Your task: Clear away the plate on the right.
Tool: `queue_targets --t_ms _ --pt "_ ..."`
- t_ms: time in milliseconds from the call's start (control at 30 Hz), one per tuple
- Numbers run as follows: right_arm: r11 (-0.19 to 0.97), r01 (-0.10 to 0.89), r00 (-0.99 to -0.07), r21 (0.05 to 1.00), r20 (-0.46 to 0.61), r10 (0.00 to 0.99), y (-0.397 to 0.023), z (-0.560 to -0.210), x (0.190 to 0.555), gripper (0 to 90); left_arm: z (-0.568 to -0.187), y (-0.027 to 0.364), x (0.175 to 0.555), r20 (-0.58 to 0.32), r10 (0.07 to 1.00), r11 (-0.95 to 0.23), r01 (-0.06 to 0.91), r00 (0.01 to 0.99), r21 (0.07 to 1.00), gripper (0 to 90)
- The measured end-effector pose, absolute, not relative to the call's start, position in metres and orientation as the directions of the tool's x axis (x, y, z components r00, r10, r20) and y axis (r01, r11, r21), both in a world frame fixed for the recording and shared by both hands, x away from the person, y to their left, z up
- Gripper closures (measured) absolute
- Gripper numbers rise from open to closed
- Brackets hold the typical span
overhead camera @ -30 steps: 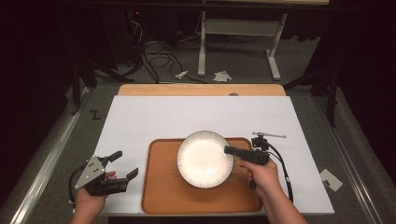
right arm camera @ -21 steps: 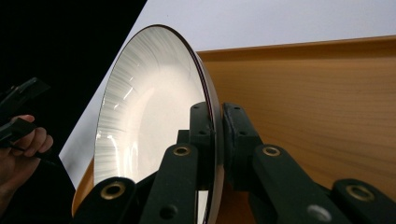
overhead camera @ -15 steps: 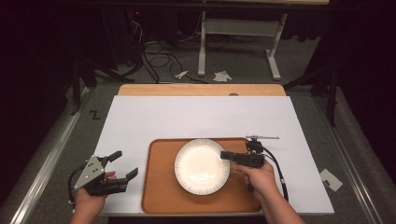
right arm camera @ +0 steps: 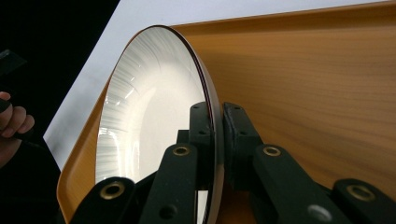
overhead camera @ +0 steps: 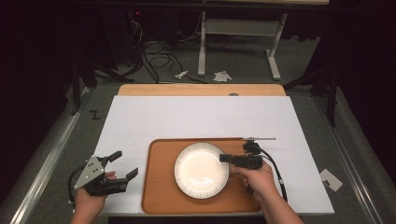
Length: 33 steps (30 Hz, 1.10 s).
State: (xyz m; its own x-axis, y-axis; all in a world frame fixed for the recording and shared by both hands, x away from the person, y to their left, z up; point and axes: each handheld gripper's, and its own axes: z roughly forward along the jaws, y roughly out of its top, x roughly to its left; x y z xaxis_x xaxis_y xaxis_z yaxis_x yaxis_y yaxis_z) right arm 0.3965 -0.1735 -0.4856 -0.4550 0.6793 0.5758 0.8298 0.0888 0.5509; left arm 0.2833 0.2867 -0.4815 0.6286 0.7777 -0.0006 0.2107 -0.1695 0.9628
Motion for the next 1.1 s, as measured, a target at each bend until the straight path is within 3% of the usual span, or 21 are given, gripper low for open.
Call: queue_targets --t_ms 1100 --pt "0.142 0.863 -0.415 0.485 0.518 0.749 -0.175 -0.500 0.401 80.7 -0.482 0.286 0.284 -0.004 0.775 -0.172 0.216 0.632 0.961 15.3"
